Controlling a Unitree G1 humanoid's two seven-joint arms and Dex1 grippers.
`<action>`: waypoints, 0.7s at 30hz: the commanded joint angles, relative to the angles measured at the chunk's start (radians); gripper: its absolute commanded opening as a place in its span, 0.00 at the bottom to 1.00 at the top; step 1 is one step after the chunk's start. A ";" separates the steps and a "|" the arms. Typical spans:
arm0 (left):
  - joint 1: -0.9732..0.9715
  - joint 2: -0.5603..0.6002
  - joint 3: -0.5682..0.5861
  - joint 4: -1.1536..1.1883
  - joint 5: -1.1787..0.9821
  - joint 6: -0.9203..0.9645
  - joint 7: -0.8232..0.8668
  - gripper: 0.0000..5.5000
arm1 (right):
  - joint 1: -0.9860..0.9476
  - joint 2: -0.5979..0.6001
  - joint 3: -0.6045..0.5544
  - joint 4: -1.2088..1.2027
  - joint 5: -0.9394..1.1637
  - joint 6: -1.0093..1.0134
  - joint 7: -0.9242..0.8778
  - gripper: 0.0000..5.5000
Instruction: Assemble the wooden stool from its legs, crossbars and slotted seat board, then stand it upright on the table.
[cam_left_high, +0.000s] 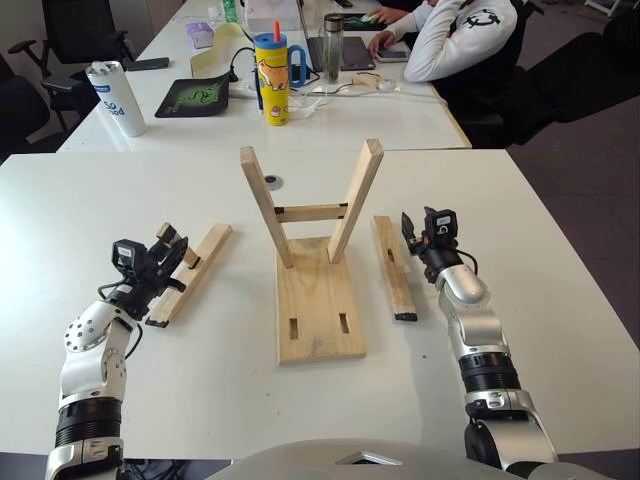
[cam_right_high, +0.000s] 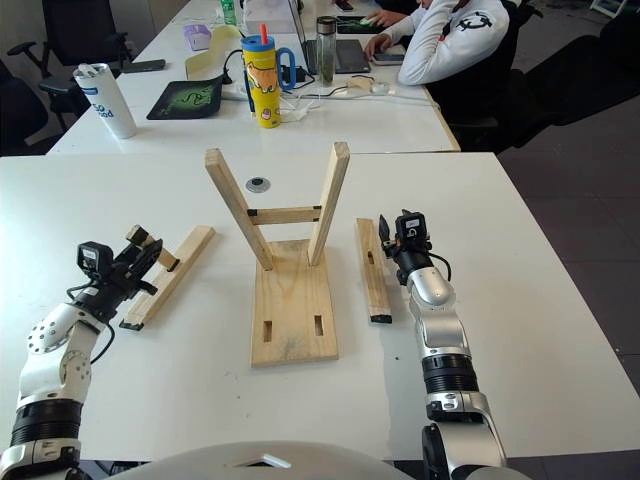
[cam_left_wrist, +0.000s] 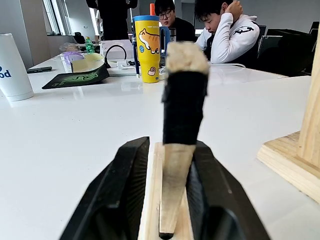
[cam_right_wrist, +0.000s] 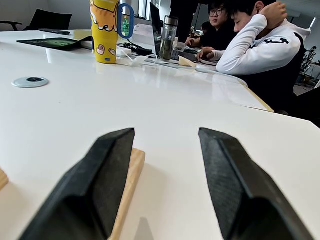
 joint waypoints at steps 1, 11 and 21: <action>-0.008 0.003 0.010 -0.031 0.020 0.017 0.031 0.31 | -0.003 0.008 -0.001 -0.008 0.010 -0.004 -0.007 0.43; -0.172 -0.020 0.069 -0.474 -0.146 0.197 0.249 0.31 | 0.008 0.021 -0.004 -0.031 0.017 0.012 -0.011 0.43; -0.388 0.051 0.119 -0.546 -0.238 0.318 0.322 0.03 | 0.022 0.032 -0.001 -0.042 0.010 0.006 -0.022 0.43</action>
